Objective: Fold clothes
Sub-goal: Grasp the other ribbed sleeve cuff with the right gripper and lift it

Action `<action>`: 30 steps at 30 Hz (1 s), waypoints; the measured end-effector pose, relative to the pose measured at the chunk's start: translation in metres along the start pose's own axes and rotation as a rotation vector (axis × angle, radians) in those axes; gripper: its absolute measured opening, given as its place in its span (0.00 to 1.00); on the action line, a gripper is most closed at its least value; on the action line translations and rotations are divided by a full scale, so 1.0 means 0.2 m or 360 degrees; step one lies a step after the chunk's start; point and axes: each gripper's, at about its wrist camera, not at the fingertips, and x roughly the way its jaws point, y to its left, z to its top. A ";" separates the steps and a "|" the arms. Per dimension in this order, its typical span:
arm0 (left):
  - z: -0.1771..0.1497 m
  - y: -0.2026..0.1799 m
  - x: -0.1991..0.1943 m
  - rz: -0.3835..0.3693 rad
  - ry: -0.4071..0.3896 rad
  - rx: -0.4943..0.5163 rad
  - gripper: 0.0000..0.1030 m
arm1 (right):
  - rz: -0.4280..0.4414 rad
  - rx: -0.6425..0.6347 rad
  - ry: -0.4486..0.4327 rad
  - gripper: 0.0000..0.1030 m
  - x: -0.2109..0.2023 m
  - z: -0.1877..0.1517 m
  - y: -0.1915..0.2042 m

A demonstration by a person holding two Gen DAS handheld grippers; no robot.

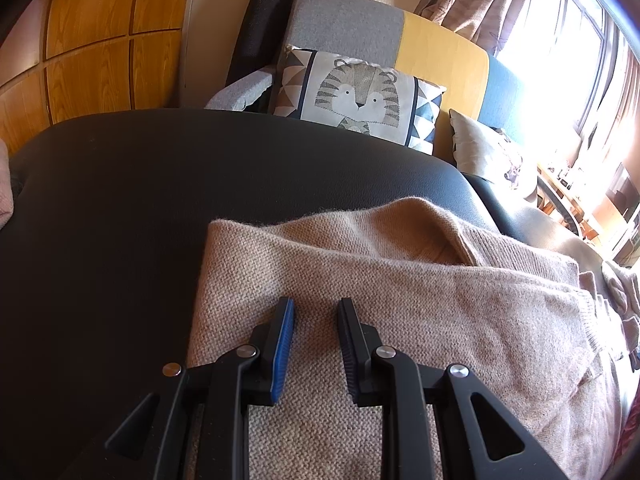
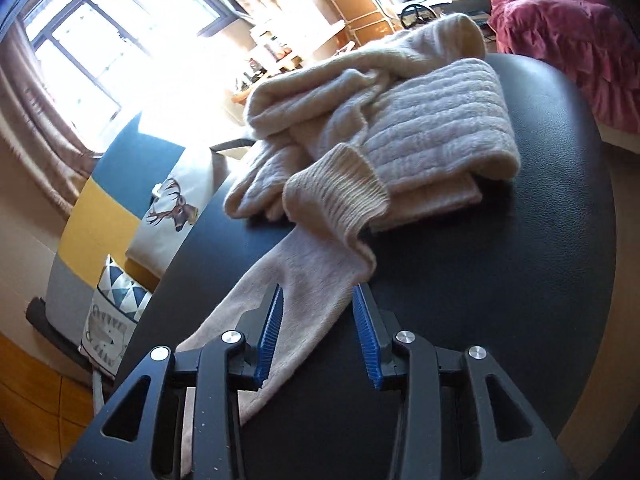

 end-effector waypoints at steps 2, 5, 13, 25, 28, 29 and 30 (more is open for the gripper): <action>0.00 0.00 0.00 0.0010 0.0000 0.0008 0.22 | 0.0014 0.0040 -0.0002 0.44 0.03 0.04 -0.02; 0.00 -0.01 0.00 0.0029 0.0001 0.0024 0.22 | -0.0021 0.0068 -0.0015 0.44 0.07 0.09 -0.04; 0.00 -0.03 0.00 0.0055 -0.0001 0.0042 0.22 | 0.0000 0.0119 0.0014 0.27 0.18 0.17 -0.06; -0.01 -0.03 0.00 0.0058 -0.0003 0.0045 0.22 | 0.0204 -0.0135 -0.0091 0.10 -0.04 0.10 0.31; -0.01 -0.03 -0.01 0.0052 -0.0003 0.0040 0.22 | 0.0308 -0.0226 -0.0086 0.10 -0.12 0.04 0.51; -0.01 -0.03 -0.01 0.0050 -0.0003 0.0037 0.22 | 0.0345 -0.0249 -0.0083 0.10 -0.15 0.02 0.57; -0.01 -0.03 -0.01 0.0047 -0.0003 0.0035 0.22 | 0.0384 -0.0267 -0.0076 0.10 -0.16 0.00 0.63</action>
